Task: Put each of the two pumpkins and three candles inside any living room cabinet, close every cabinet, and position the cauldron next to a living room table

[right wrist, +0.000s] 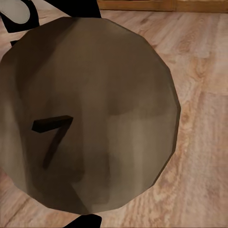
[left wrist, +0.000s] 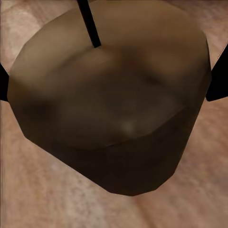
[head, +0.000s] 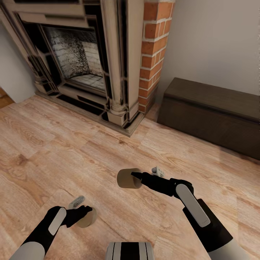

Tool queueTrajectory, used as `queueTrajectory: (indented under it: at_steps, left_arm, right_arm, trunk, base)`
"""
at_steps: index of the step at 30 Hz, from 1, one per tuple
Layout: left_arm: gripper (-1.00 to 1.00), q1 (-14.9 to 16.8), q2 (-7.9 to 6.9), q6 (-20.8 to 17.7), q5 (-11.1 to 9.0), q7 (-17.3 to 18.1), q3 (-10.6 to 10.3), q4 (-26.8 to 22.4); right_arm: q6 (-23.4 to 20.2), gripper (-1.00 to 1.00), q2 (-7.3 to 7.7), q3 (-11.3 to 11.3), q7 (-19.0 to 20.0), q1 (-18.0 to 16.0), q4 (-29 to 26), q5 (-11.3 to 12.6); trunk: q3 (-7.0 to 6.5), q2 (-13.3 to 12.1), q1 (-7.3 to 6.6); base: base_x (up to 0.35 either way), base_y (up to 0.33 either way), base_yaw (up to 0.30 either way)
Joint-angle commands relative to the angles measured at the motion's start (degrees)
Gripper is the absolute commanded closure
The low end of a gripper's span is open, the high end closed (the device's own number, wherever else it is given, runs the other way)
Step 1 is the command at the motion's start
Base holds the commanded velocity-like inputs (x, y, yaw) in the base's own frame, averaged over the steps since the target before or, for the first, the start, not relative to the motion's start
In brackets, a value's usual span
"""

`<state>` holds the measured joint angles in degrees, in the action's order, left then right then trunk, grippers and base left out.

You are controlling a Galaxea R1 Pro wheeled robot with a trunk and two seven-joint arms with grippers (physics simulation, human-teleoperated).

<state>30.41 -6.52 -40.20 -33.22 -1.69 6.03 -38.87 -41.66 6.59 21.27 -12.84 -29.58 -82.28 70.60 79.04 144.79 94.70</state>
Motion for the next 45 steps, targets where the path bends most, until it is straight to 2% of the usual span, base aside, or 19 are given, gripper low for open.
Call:
queueTrajectory:
  at_steps: [1,10,15,24,26,31,45]
  left_arm:
    - [1.0,0.0,-0.03,-0.33,-0.27,-0.24,0.12,-0.06]
    - [1.0,0.0,-1.26,-0.6,-0.3,-0.42,0.19,-0.62]
    - [1.0,0.0,-2.24,-1.08,-0.43,-0.26,0.25,-0.75]
    - [1.0,0.0,-4.07,-1.89,-0.87,0.06,0.3,-1.04]
    - [1.0,0.0,-4.22,-2.75,-0.93,0.1,0.3,-1.53]
    - [1.0,0.0,-4.52,-7.72,-0.95,0.22,0.3,-4.11]
    - [1.0,0.0,-4.66,-8.13,-0.97,0.35,0.3,-4.37]
  right_arm:
    - [0.0,1.0,0.06,0.09,-0.68,-0.04,-0.07,0.59]
    - [0.06,1.0,0.14,0.09,-0.71,-0.04,0.2,0.57]
    - [0.1,1.0,-0.3,-0.04,-0.63,-0.04,3.88,0.35]
    - [0.33,1.0,-0.33,-0.25,-0.66,-0.04,4.67,0.48]
    - [0.4,1.0,-0.24,-0.29,-0.74,-0.04,4.67,0.49]
    - [0.44,1.0,-0.35,-0.35,-0.85,-0.04,4.68,0.5]
    - [0.52,1.0,-0.13,-0.35,-0.97,-0.04,4.6,0.5]
  trunk:
    - [-0.19,0.0,-0.03]
    - [-2.18,-0.12,-0.26]
    - [-3.29,-0.19,-0.39]
    - [-5.28,-0.31,-0.62]
    - [-5.73,-0.33,-0.68]
    - [-6.83,-0.4,-0.81]
    - [-9.94,-0.59,-1.17]
  base:
    - [0.0,0.0,0.0]
    - [0.0,0.0,0.0]
    - [0.0,0.0,0.0]
    - [-0.095,0.0,0.0]
    - [-0.245,0.0,0.0]
    - [-0.046,0.0,0.0]
    - [-0.117,0.0,-0.002]
